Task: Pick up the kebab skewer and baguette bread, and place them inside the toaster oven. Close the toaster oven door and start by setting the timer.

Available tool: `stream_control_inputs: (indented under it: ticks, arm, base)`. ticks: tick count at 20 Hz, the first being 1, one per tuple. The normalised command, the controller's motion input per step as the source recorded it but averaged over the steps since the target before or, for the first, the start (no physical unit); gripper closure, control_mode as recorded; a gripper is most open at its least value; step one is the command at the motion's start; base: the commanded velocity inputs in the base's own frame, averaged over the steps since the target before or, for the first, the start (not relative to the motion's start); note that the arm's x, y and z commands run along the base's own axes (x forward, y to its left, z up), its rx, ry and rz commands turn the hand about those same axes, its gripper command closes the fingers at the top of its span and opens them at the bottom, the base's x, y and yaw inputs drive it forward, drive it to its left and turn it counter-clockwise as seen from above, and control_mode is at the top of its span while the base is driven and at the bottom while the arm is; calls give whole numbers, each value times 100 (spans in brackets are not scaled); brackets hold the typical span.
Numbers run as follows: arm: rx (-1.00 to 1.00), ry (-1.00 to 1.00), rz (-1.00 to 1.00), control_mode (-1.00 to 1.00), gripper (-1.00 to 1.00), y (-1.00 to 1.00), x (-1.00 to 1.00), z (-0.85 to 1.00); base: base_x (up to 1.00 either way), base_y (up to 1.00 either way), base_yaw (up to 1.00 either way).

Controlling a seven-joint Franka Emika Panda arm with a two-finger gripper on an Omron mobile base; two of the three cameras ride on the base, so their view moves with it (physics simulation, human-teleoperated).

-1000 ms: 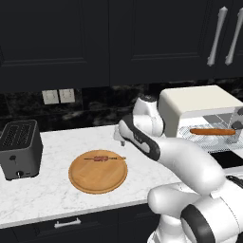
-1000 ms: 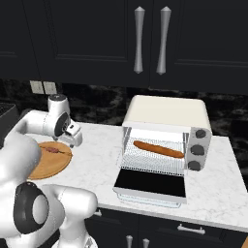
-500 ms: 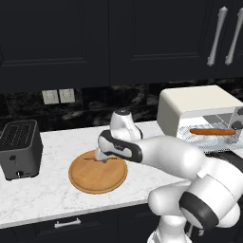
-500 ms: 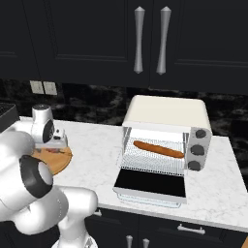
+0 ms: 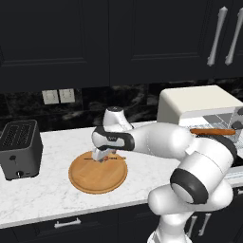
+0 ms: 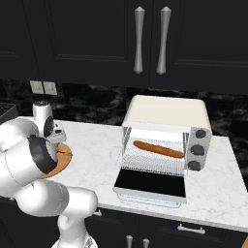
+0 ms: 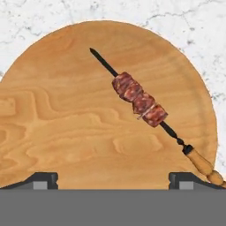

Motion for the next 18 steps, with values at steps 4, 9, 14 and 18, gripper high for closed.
stream_control_inputs:
  ticks: [4,9,14,18]
  arm:
    - [-8,0,26,-100,-100,30,30,0]
    - [-6,0,14,-100,-100,10,31,-13]
    - [-1,0,10,-100,-100,-2,30,-35]
    - [-1,0,8,-100,-100,0,18,-48]
  base:
    - [0,0,0]
    - [0,0,0]
    - [0,0,0]
    - [0,0,0]
